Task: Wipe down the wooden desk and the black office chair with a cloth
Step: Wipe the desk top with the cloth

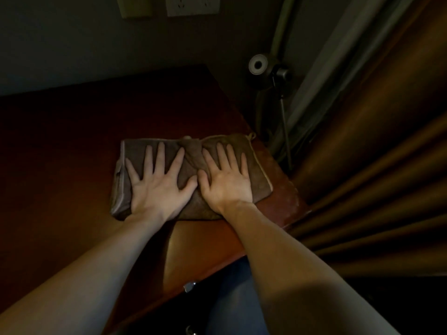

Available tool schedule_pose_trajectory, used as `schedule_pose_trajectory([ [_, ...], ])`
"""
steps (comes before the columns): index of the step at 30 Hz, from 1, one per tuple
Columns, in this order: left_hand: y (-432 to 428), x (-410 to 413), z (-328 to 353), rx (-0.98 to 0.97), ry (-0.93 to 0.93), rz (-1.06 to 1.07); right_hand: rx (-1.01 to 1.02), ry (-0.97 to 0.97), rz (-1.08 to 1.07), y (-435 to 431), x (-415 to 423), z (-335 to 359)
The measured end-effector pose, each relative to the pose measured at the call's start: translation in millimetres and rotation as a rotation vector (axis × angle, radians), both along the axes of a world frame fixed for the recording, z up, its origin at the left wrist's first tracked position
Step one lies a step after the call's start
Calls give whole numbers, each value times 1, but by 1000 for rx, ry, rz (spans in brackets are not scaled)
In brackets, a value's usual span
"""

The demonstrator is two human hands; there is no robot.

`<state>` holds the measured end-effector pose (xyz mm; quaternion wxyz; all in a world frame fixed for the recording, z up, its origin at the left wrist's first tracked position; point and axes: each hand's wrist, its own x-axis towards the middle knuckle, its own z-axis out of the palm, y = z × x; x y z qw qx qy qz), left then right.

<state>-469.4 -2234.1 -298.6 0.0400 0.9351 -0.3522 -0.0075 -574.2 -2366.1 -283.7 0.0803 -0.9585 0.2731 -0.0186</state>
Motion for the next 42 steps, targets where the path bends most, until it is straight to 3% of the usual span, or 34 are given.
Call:
schedule_pose_trajectory([
  [18,17,-142,0,66,-5,-66,42,-21,-57,29,-151,-8],
  [24,19,-173,13,104,85,-120,115,54,-122,33,-190,0],
  [29,16,-173,23,130,128,-130,170,143,-165,23,-190,12],
  [42,-14,-143,2,-29,75,-26,113,212,-194,-10,-143,9],
])
